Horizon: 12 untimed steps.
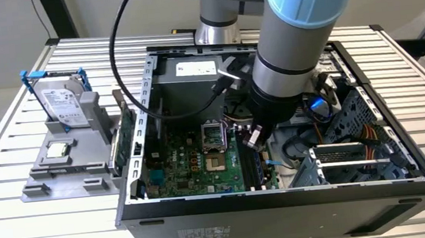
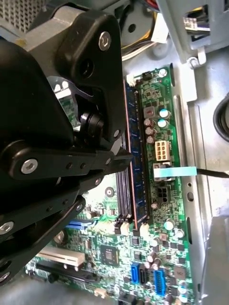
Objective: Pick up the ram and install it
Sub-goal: 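Press down the ram until it locks into place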
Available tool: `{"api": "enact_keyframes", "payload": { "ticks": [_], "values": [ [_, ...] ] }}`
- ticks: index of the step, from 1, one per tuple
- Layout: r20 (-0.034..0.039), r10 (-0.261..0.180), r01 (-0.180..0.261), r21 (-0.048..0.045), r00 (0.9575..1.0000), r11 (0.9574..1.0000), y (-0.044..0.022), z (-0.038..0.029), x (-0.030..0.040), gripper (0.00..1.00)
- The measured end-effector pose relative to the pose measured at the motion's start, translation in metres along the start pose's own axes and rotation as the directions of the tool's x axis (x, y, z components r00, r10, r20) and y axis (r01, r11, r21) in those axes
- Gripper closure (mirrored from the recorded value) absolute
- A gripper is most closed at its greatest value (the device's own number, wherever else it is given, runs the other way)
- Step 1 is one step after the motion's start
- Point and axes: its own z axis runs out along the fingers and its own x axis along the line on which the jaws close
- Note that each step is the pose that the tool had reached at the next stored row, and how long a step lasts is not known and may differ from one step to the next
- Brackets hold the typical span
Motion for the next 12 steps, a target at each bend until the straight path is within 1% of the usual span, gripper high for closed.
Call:
{"api": "enact_keyframes", "payload": {
  "ticks": [3, 6, 9, 12],
  "values": [
    [-0.0012, -0.039, 0.039, -0.002, 0.9993, 0.9993, -0.0008, 0.0, -0.0006, 1.0],
    [-0.0022, -0.077, 0.077, -0.004, 0.997, 0.997, -0.0015, 0.0, -0.0012, 1.0],
    [-0.0033, -0.118, 0.118, -0.0062, 0.993, 0.993, -0.0022, 0.0, -0.0017, 1.0],
    [-0.0044, -0.161, 0.161, -0.0085, 0.987, 0.987, -0.0027, 0.0, -0.0021, 1.0]
  ]
}}
